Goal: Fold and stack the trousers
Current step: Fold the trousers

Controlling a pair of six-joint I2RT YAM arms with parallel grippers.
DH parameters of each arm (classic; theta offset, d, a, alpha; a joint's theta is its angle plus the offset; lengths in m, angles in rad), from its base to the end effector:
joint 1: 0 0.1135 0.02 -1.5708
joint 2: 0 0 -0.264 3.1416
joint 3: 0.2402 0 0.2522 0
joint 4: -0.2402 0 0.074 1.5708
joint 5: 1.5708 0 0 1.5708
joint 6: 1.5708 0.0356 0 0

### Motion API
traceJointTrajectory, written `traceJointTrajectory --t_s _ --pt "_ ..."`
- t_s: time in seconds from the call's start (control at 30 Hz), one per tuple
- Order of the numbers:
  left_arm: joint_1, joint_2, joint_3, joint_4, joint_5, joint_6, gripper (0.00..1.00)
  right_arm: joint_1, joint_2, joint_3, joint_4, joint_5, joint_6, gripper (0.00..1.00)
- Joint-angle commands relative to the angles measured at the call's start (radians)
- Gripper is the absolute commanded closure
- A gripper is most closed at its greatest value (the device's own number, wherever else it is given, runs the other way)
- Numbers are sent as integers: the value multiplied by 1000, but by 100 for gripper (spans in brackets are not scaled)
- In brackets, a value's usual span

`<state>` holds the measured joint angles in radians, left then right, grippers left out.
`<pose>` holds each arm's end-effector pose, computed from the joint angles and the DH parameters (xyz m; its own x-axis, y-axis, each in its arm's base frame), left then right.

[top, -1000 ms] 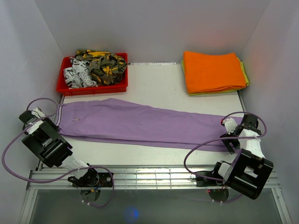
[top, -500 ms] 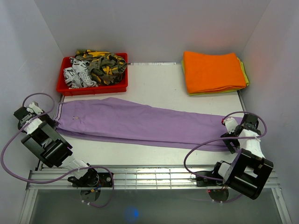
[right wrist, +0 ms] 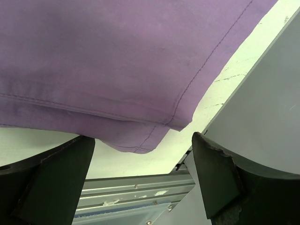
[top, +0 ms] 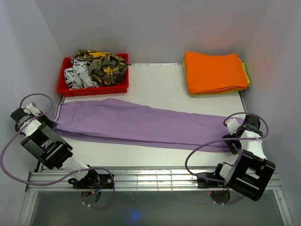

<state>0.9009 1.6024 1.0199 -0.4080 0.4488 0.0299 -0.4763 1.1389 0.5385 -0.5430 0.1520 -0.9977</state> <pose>0.2133 0.2444 0.2040 -0.5357 -0.6330 -0.5589 -0.5428 0.7652 -0.3463 0.1671 -0.0923 0.1650 -0.8662 -0.4877 -0.1090 -0.4035 0.8113 -0.4230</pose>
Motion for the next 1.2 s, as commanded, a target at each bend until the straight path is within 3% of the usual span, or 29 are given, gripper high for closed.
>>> traceJointTrajectory --t_s 0.0,0.33,0.43,0.47,0.57,0.67,0.77,0.8,0.87,0.9,0.93,1.0,1.17 --pt "27 -16 52 44 -10 30 100 -1 32 -45 28 -19 22 10" --pt "41 88 40 58 -76 82 100 -1 27 -32 9 -25 25 10" --pt "41 126 69 -7 -18 126 80 -1 19 1 -61 -83 8 10" --pt "41 126 81 -29 2 171 69 -1 16 36 -84 -121 -17 10" --pt "41 73 86 -89 89 276 47 -1 19 142 -213 -224 -76 8" --pt "41 -14 111 -170 224 417 37 -1 16 245 -362 -293 -188 4" --pt "36 -64 204 -348 396 676 34 -1 1 300 -475 -328 -321 0" --pt "29 -68 259 -447 433 805 33 -1 -2 329 -491 -338 -349 6" --pt "21 -75 305 -550 516 925 33 -1 1 354 -550 -345 -426 12" --pt "10 -76 324 -681 577 993 32 -1 2 365 -566 -339 -452 18" --pt "-41 -78 351 -742 582 1127 32 -1 16 367 -578 -318 -502 22" --pt "-162 -102 329 -807 549 1159 33 -1 42 357 -584 -266 -539 34" --pt "-403 -176 203 -802 498 1073 34 -1 71 311 -509 -218 -602 42"
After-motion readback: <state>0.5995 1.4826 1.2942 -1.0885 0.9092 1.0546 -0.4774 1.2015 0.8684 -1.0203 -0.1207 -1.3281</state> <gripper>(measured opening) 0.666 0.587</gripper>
